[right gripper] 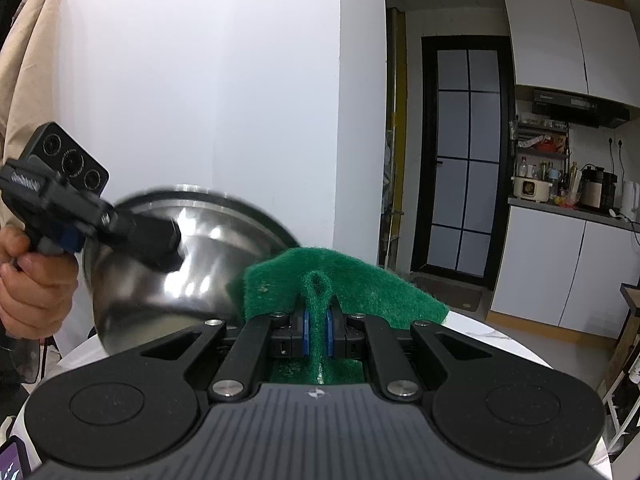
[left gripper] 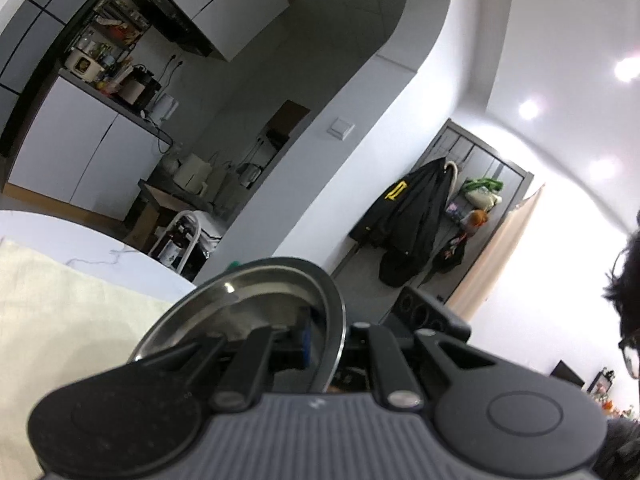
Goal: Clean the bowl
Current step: 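Lift the bowl with the left gripper and flip it upside down toward the pad, then scrub the bowl's outer bottom with the green pad in the right gripper while the left gripper holds the bowl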
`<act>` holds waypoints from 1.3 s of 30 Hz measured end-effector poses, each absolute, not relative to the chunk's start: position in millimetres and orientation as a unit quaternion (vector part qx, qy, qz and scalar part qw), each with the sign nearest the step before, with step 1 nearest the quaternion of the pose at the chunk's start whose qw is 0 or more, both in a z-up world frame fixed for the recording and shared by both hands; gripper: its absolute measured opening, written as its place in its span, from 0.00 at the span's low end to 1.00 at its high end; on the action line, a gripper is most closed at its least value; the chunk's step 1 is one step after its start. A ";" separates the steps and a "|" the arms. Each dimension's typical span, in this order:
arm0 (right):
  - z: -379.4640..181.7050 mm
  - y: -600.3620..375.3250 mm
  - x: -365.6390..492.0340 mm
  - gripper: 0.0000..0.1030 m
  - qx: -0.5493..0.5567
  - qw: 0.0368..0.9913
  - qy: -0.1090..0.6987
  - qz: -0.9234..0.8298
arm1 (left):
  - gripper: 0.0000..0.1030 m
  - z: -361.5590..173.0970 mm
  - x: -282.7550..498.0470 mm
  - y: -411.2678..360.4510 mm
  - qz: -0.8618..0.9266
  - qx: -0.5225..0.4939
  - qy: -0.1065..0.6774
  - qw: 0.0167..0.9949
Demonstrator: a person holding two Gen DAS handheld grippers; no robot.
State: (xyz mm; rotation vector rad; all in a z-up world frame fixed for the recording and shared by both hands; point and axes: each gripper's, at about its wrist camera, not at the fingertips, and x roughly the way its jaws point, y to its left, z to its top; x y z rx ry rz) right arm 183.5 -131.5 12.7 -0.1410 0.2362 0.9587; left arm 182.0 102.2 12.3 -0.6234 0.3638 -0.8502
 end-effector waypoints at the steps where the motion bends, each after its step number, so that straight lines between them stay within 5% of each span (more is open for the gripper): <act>1: 12.1 -131.3 183.8 0.10 -0.069 0.877 0.115 0.460 | 0.09 11.8 180.2 103.4 -0.406 -0.303 0.170 0.845; 19: 5.8 -106.1 176.2 0.10 -0.113 0.841 0.130 0.512 | 0.09 3.6 185.0 115.8 -0.455 -0.420 0.110 0.778; 39: 17.6 -112.0 200.4 0.10 -0.074 0.863 0.153 0.477 | 0.07 0.3 188.0 112.7 -0.429 -0.412 0.130 0.793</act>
